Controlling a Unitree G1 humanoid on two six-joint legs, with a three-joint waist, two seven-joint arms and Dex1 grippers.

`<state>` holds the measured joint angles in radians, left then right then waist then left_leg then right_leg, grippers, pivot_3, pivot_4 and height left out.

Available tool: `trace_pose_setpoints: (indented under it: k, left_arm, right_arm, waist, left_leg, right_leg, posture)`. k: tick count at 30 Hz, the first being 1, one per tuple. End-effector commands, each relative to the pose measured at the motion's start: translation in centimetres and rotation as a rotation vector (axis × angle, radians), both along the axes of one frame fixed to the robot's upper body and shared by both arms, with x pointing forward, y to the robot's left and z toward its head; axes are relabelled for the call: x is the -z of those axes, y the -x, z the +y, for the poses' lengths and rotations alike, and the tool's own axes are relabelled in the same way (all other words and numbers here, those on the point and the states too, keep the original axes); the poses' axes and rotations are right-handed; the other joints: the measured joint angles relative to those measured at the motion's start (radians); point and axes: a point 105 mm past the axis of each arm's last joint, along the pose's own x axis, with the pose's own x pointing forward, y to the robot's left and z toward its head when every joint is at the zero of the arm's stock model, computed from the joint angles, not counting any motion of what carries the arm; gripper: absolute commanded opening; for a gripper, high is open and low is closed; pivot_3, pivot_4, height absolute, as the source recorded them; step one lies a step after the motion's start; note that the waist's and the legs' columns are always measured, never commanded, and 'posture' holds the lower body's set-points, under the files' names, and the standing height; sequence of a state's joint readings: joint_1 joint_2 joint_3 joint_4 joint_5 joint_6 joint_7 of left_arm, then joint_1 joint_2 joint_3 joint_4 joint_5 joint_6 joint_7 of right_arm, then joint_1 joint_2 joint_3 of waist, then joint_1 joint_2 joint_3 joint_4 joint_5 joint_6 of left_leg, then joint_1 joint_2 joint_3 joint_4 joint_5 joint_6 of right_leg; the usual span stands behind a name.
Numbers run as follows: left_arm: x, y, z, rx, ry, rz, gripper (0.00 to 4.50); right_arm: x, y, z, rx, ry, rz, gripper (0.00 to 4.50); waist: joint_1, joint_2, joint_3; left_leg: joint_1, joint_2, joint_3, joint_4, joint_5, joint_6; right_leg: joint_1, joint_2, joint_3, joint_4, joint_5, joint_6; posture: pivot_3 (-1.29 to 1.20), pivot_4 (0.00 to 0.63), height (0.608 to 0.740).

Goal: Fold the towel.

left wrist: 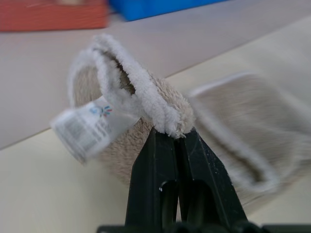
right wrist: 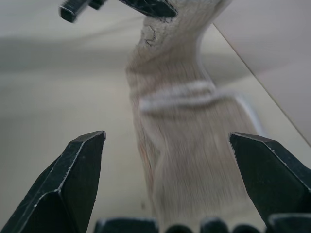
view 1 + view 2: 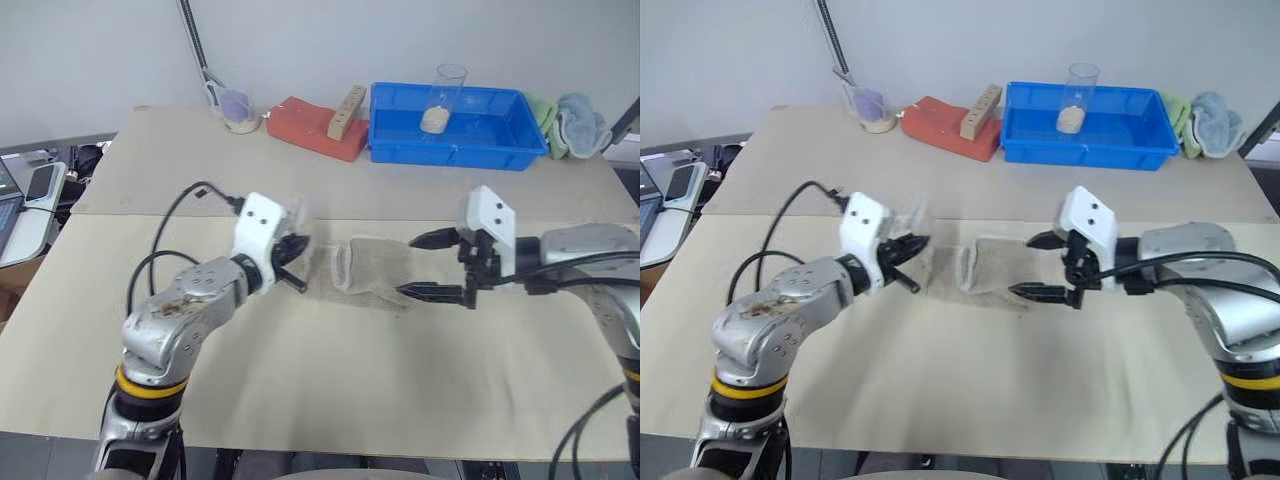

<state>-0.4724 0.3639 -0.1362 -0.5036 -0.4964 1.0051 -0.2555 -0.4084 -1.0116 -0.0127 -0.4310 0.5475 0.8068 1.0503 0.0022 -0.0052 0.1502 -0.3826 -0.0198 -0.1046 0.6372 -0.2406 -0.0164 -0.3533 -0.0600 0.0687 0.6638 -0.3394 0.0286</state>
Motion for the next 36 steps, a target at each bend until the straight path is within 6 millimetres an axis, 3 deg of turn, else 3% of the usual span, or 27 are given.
trace_pose_setpoints:
  k: [1, 8, 13, 16, 19, 23, 24, 28, 31, 33, 36]
  left_arm:
    - [-0.6, 0.0, -3.0, 0.118, 0.003, -0.038, 0.03]
    - [1.1, 0.2, -7.6, 0.298, -0.019, -0.053, 0.03]
    - [1.4, 0.8, -9.4, 0.392, -0.01, -0.091, 0.03]
    - [1.1, 1.3, -9.6, 0.434, 0.027, -0.087, 1.0]
    - [0.8, 2.2, -9.4, 0.503, 0.052, -0.084, 2.38]
    - [0.1, 2.6, -7.7, 0.554, 0.071, -0.098, 4.19]
    - [-0.1, 2.5, -7.2, 0.555, 0.071, -0.105, 4.47]
    - [-2.8, 2.3, -2.6, 0.588, 0.029, -0.196, 4.47]
    - [-3.2, 2.4, 0.4, 0.609, -0.069, -0.221, 4.47]
    - [-3.2, 2.9, 3.0, 0.636, -0.143, -0.216, 4.47]
    - [-3.4, 3.5, 4.9, 0.659, -0.192, -0.21, 4.47]
  right_arm:
    - [-1.4, 0.9, -0.5, -0.011, 0.025, -0.058, 4.5]
    - [-1.1, 2.0, -1.9, 0.061, 0.054, -0.03, 4.5]
    - [-1.2, 2.1, -2.2, 0.105, 0.051, -0.039, 4.5]
    - [-1.1, 2.1, -2.3, 0.126, 0.05, -0.037, 4.5]
    - [-1.2, 1.9, -2.4, 0.149, 0.032, -0.036, 4.5]
    - [-1.5, 1.3, -2.9, 0.188, 0.023, -0.049, 4.5]
    - [-1.6, 1.2, -3.0, 0.197, 0.017, -0.053, 4.5]
    - [-1.9, -0.5, -1.9, 0.239, -0.058, -0.092, 4.5]
    - [-1.2, -1.6, -0.7, 0.254, -0.092, -0.099, 4.5]
    - [-0.2, -3.5, -0.2, 0.322, -0.128, -0.115, 4.5]
    - [0.8, -5.6, -0.1, 0.421, -0.159, -0.123, 4.5]
  waist:
    - [-0.003, -0.001, 0.0]
    - [-0.013, -0.002, 0.002]
    - [-0.013, -0.004, 0.003]
    - [-0.012, -0.004, 0.003]
    - [-0.013, -0.004, 0.003]
    - [-0.014, -0.004, 0.003]
    - [-0.015, -0.004, 0.003]
    - [-0.026, -0.001, 0.003]
    - [-0.03, 0.002, 0.001]
    - [-0.028, 0.002, 0.001]
    - [-0.025, 0.002, 0.001]
  left_leg:
    - [0.0, 0.0, 0.0, 0.0, 0.0, 0.0]
    - [-0.001, 0.0, 0.001, 0.0, 0.0, 0.0]
    - [-0.001, 0.0, 0.001, 0.001, 0.0, 0.0]
    - [-0.001, 0.0, 0.001, 0.001, 0.0, 0.0]
    - [-0.001, 0.0, 0.001, 0.002, 0.0, 0.0]
    - [-0.001, 0.0, 0.001, 0.002, 0.0, 0.0]
    - [-0.001, 0.0, 0.001, 0.002, 0.0, 0.0]
    - [0.0, 0.002, 0.001, 0.002, 0.0, 0.0]
    - [0.002, 0.002, 0.001, 0.001, 0.0, 0.0]
    - [0.002, 0.002, 0.0, 0.0, 0.0, 0.0]
    - [0.001, 0.001, 0.0, 0.0, 0.0, 0.0]
  right_leg:
    - [0.0, 0.0, 0.0, 0.0, 0.0, 0.0]
    - [0.0, 0.001, 0.0, 0.0, 0.0, 0.0]
    - [0.001, 0.0, 0.0, 0.0, 0.0, 0.0]
    - [0.001, 0.0, 0.0, 0.0, 0.0, 0.0]
    - [0.001, 0.0, 0.0, 0.0, 0.0, 0.0]
    - [0.001, 0.0, 0.0, 0.0, 0.0, 0.0]
    - [0.001, 0.0, 0.0, 0.0, 0.0, 0.0]
    - [0.0, 0.002, 0.001, 0.001, 0.0, 0.0]
    - [0.0, 0.002, 0.0, 0.001, 0.0, 0.0]
    - [0.0, 0.001, 0.0, 0.001, 0.0, 0.0]
    - [0.0, 0.0, 0.0, 0.001, 0.0, 0.0]
  posture:
    - [0.0, 0.15, 0.74]
    - [0.0, 0.15, 0.74]
    - [0.0, 0.15, 0.74]
    - [0.0, 0.15, 0.74]
    - [0.0, 0.15, 0.74]
    - [0.0, 0.15, 0.74]
    - [0.0, 0.15, 0.74]
    - [0.0, 0.15, 0.74]
    - [0.0, 0.15, 0.74]
    - [0.0, 0.15, 0.74]
    - [0.0, 0.15, 0.74]
